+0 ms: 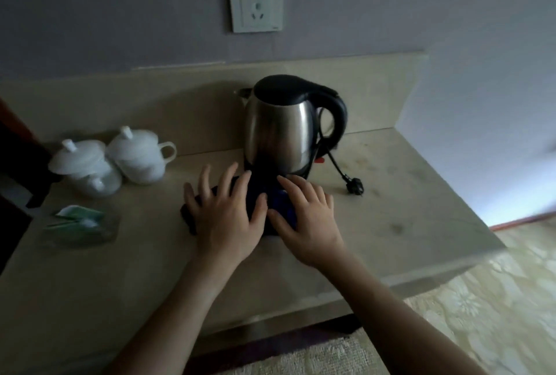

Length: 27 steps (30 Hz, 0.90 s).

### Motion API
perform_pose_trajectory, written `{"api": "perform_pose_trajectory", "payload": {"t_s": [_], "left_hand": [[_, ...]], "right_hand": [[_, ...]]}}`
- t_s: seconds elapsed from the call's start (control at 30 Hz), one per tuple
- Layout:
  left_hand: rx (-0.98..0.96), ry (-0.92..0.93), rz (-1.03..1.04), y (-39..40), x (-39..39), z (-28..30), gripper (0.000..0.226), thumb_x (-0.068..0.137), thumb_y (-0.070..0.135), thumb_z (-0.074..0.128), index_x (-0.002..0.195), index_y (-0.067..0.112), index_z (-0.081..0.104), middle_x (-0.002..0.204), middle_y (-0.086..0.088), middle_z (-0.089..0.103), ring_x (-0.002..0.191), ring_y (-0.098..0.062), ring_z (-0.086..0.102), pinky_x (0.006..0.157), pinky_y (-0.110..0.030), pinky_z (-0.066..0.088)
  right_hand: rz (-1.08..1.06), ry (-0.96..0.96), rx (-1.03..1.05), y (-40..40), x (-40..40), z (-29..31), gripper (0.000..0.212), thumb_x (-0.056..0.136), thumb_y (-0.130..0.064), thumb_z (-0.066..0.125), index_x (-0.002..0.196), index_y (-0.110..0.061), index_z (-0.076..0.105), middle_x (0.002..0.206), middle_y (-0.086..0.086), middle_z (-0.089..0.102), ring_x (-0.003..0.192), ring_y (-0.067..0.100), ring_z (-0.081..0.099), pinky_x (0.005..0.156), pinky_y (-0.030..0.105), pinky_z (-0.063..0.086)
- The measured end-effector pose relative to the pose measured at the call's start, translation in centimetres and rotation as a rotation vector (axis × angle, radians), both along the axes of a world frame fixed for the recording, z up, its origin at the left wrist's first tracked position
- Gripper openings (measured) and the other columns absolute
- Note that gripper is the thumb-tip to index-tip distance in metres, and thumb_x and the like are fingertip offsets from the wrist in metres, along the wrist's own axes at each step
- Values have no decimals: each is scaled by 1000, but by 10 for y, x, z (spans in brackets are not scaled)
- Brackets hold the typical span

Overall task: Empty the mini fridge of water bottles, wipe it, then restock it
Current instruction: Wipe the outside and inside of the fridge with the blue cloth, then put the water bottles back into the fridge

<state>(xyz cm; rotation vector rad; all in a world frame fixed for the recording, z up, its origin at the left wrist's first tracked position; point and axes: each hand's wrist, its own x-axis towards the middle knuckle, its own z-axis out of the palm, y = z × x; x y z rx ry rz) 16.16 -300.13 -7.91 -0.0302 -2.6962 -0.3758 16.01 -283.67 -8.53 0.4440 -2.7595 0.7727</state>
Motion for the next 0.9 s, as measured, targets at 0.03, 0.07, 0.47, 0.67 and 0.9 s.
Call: {"api": "perform_pose_trajectory", "payload": {"t_s": [0.03,0.07,0.47,0.67,0.9], "left_hand": [[45,107,-81,17,6,8,47,94,48,43,127,21,62,136,-2,59,134,-35,44,107,-60,30],[99,204,-175,38,12,17,41,94,43,47,120,17,65,126,-3,65,124,-31,53,102,-54,38],[380,239,-1030,423,156,94,26,90,33,60,98,13,74,95,0,75,85,-21,68,76,-37,55],[472,199,-1428,588,284,110,28,89,35,65,103,13,75,96,-1,76,86,-20,69,77,-39,56],[534,73,-1658,703,353,116,41,88,47,55,106,15,73,95,2,74,84,-13,67,72,-37,58]], "right_hand": [[-26,62,-41,15,10,9,60,93,-59,44,144,-28,45,142,-7,51,130,15,42,107,34,30],[-52,116,-79,33,20,18,53,93,-55,47,137,-27,52,134,-8,58,124,13,48,104,31,34],[-828,443,-141,361,258,95,28,83,-15,77,110,-16,69,91,-8,70,84,11,64,77,40,56],[-1245,567,-72,474,418,108,27,83,-17,78,108,-16,69,90,-8,70,80,8,65,72,39,57],[-1475,565,-38,561,498,113,38,83,-30,80,116,-17,67,100,-3,72,82,8,64,70,26,56]]}}
